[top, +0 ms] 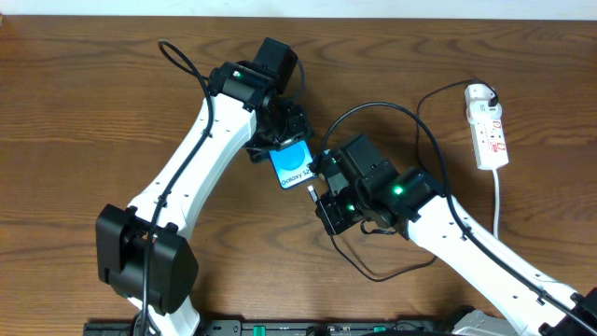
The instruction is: Plug charger to phone and switch on socket
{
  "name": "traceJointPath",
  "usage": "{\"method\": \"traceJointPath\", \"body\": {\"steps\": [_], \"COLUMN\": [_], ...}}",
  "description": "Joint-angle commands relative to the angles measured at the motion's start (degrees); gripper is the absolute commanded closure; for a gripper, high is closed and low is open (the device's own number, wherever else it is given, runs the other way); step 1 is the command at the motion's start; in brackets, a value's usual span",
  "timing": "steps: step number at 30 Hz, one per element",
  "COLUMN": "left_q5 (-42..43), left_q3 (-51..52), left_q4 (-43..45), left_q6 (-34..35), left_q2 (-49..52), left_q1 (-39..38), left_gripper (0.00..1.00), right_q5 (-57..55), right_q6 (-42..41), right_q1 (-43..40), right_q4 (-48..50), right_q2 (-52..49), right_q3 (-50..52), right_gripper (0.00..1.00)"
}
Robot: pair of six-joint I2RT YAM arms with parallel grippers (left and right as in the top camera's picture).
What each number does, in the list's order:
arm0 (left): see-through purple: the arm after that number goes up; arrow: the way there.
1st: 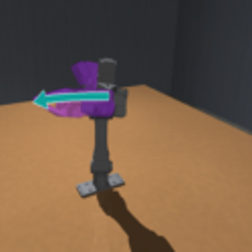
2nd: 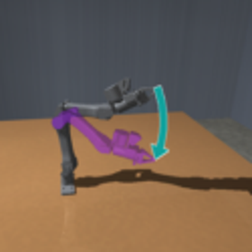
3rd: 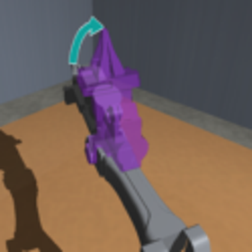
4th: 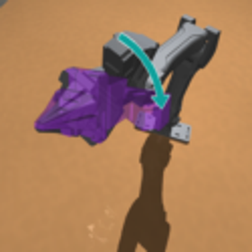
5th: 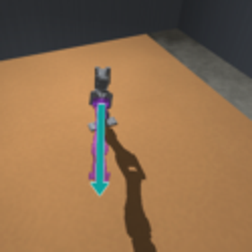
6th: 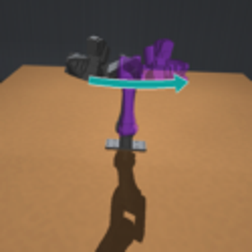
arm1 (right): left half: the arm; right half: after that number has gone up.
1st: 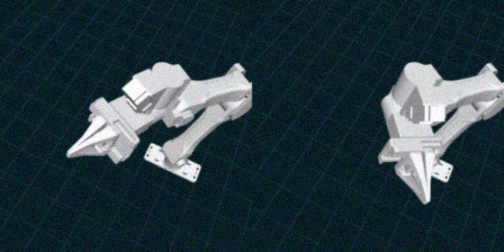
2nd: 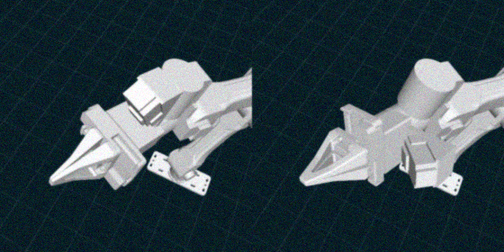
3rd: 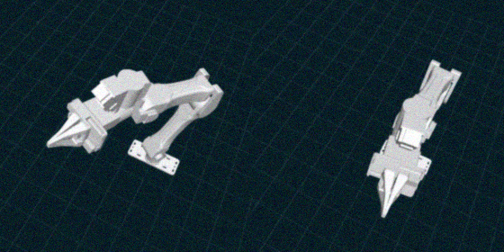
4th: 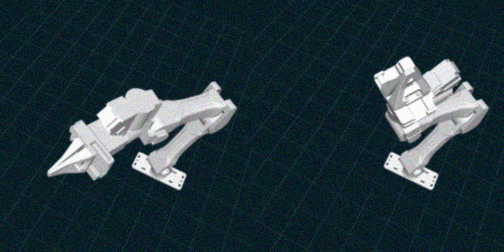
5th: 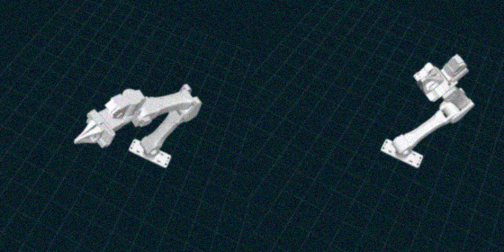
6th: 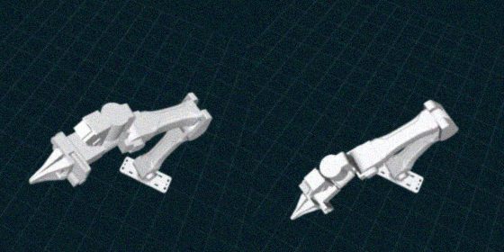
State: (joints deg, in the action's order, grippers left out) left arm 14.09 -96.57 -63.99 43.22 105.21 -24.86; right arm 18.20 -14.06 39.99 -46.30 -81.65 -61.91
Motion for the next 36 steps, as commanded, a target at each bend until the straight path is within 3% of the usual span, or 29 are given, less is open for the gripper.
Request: {"method": "traceJointPath", "body": {"steps": [1,14,36], "left_q5": [-3.65,-7.78,-7.72], "left_q3": [-1.25,-1.25,-1.25], "left_q4": [0.94,3.67,3.67], "left_q6": [-1.01,-0.98,0.55], "left_q2": [-1.53,-1.55,-1.53], "left_q1": [0.0,-3.56,-4.22], "left_gripper": [0.36,0.36,0.36], "right_q5": [-0.04,0.31,-0.7], "right_q6": [-0.07,-1.79,-5.7], "right_q1": [0.61,0.61,0.61], "right_q4": [0.02,0.33,1.77], "right_q2": [-0.11,-0.13,-1.77], "right_q3": [-1.07,-1.07,-1.07], "right_gripper": [0.99,0.99,0.99]}}
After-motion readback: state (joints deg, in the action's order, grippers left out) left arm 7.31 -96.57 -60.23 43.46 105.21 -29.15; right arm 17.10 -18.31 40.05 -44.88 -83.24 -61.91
